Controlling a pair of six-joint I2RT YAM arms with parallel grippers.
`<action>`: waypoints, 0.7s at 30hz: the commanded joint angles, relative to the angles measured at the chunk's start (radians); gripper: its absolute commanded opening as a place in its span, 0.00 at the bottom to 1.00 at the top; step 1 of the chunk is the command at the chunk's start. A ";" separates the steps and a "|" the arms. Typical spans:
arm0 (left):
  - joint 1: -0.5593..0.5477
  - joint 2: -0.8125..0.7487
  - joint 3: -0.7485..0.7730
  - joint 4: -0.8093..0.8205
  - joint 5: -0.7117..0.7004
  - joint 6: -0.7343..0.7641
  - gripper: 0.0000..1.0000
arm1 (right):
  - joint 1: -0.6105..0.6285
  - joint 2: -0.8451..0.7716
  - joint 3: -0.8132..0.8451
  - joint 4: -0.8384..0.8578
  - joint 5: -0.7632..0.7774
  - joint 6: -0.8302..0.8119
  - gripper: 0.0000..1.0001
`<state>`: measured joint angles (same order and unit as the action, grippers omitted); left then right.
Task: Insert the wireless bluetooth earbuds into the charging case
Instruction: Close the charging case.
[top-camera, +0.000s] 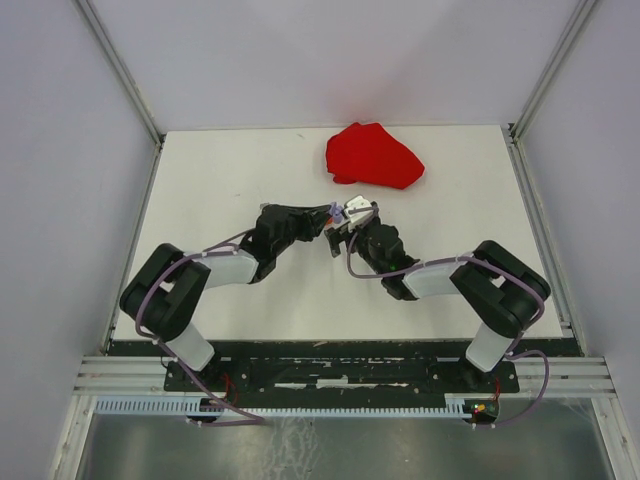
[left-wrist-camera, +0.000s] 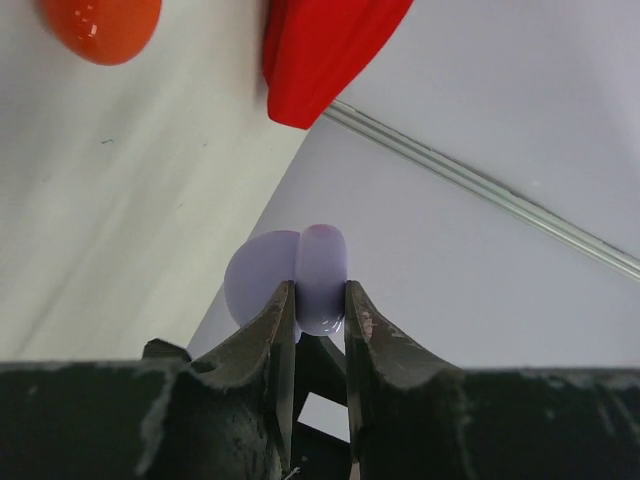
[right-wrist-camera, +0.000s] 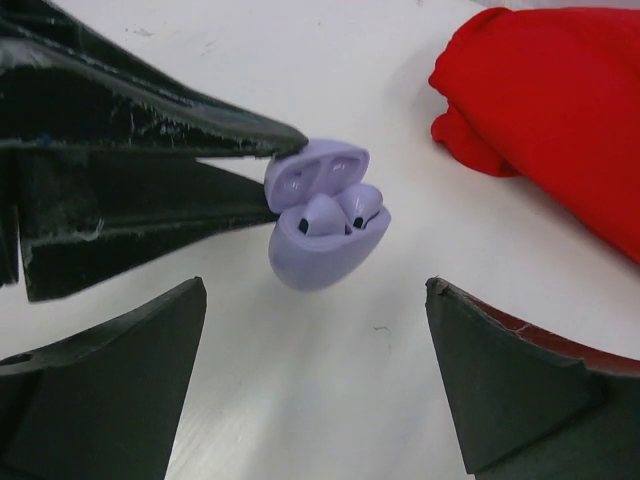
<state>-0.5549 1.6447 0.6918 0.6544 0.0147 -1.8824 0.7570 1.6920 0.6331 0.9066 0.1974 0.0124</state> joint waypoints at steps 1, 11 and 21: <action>-0.016 -0.083 0.041 -0.140 -0.112 -0.051 0.03 | 0.016 0.036 0.077 0.116 0.068 -0.034 0.99; -0.020 -0.102 0.017 -0.132 -0.094 -0.040 0.03 | 0.018 0.085 0.126 0.087 0.169 -0.091 0.99; -0.019 -0.109 -0.013 -0.113 -0.100 -0.035 0.03 | 0.016 0.067 0.117 0.068 0.307 -0.229 0.99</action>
<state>-0.5694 1.5772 0.6922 0.5079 -0.0639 -1.8969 0.7818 1.7710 0.7254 0.9493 0.3885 -0.1310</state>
